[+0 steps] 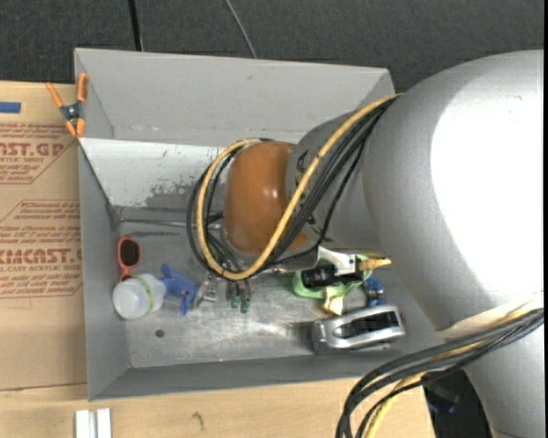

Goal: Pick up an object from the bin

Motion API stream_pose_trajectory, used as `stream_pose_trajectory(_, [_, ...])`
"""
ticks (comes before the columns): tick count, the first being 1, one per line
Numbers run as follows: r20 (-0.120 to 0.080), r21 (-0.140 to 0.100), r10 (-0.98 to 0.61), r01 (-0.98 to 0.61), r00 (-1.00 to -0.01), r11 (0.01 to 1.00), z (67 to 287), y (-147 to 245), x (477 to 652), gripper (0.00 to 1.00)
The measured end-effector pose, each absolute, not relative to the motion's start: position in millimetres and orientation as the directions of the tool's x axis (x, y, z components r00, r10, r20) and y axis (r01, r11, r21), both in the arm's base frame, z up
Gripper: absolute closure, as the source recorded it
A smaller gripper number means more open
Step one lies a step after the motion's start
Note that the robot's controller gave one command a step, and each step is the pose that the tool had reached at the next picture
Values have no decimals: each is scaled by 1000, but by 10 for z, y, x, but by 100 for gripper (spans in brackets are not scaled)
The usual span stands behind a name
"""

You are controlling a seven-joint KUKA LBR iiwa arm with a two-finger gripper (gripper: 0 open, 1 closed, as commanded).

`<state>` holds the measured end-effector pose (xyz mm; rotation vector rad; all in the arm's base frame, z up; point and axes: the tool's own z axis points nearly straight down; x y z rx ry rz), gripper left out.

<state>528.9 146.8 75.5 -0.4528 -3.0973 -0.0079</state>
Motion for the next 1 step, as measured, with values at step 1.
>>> stream_pose_trajectory(1, [12,4,286,286,-958,958,755,1468,5290,100])
